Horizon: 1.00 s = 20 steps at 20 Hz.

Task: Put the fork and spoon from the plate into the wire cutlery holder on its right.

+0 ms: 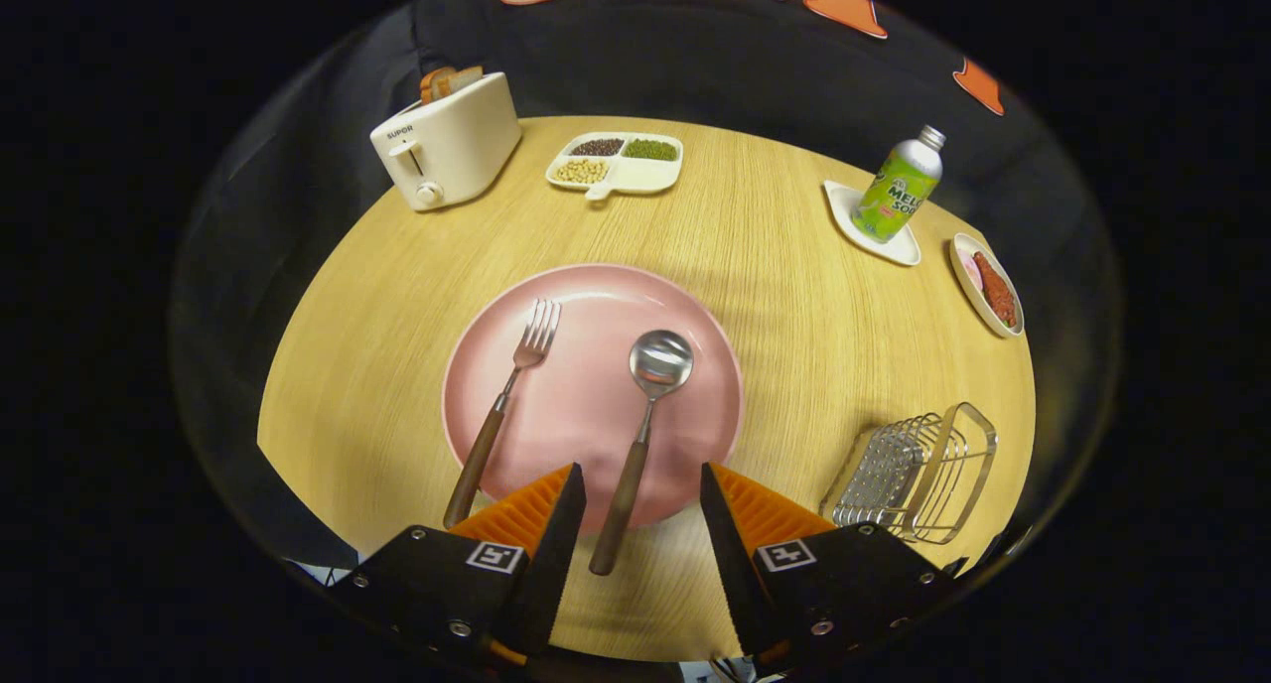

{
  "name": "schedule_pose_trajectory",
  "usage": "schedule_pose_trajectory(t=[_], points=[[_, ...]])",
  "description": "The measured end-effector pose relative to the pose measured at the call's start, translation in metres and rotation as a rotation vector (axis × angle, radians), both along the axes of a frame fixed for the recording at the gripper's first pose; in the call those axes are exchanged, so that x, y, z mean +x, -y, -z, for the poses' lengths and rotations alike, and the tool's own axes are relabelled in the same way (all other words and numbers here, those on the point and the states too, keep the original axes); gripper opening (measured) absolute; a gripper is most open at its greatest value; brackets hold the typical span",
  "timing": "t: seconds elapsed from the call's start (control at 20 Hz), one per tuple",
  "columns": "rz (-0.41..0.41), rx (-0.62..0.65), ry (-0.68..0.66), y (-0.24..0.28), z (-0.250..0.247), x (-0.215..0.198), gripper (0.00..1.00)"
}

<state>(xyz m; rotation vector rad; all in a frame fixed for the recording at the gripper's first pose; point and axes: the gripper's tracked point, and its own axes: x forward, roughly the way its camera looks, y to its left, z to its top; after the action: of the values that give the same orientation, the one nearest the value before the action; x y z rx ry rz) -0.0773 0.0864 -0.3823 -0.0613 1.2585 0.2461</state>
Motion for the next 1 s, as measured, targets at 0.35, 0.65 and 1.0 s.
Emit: schedule_pose_trajectory(t=[0.35, 0.65, 1.0], points=[[0.002, -0.004, -0.144, -0.007, 0.024, -0.011, 0.47], [0.026, -0.024, -0.177, -0.005, 0.036, -0.006, 0.19], [0.061, 0.026, -0.105, 0.004, 0.016, 0.005, 0.05]])
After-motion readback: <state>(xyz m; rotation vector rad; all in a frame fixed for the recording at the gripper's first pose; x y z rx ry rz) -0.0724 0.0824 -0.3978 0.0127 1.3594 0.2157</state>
